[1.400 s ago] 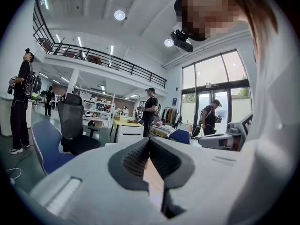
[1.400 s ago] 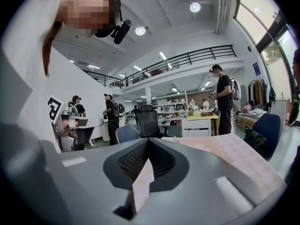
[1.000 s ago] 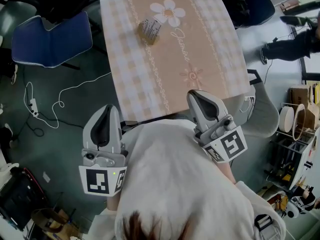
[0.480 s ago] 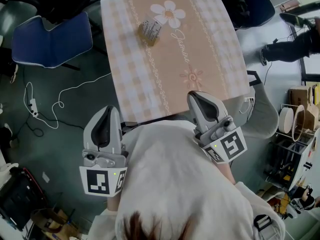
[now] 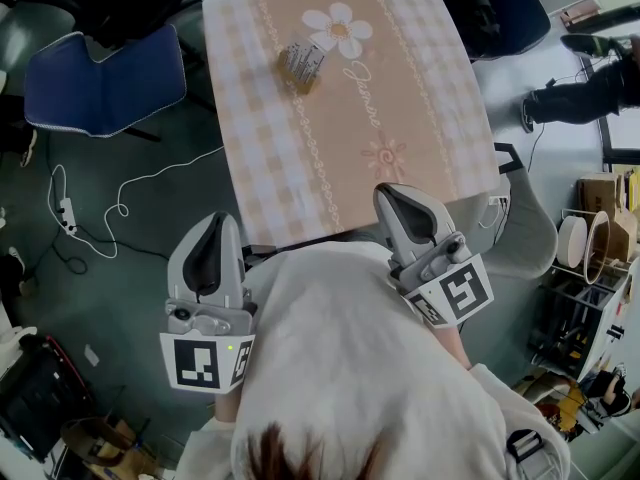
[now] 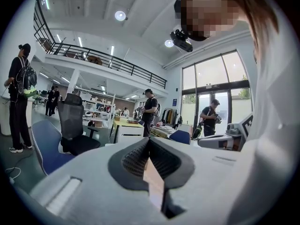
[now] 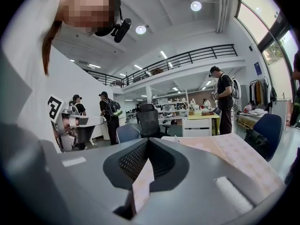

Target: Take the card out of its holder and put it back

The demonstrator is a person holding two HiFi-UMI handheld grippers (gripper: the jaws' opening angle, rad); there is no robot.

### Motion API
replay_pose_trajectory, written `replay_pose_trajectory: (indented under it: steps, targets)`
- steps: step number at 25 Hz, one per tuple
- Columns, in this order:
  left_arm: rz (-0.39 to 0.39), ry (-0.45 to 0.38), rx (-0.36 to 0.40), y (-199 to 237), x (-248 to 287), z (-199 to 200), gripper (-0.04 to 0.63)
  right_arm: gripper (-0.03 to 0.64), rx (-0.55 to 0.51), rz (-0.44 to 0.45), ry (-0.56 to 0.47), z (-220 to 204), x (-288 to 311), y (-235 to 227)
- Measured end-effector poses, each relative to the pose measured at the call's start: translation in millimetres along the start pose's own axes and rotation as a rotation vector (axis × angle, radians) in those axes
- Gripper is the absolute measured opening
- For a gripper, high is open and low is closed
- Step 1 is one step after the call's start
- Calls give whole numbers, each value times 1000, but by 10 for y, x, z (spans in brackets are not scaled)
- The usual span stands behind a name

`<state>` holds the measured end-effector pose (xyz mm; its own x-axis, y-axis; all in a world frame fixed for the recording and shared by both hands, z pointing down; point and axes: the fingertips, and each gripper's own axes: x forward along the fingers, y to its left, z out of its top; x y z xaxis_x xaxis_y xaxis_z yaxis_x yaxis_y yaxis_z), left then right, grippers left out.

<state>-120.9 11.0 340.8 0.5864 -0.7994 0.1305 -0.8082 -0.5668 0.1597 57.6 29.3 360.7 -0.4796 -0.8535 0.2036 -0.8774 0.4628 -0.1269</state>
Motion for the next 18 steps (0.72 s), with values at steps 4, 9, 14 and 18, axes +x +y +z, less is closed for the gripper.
replay_pose_trajectory:
  steps: [4,9,14,18]
  targets:
    - [6,-2,-1,31,-4,7,0,-2,-6,-1,4,-3,19,-2]
    - [10,-5,-5,65,-3,11,0,-2,-6,2,6,-2,48,11]
    - [10,-8,-16,102,-16,9,0,-2,-16,7,9,0,74,42]
    - [8,-8,-22,124,-21,9,0,-2,-12,1,-2,29,104,40]
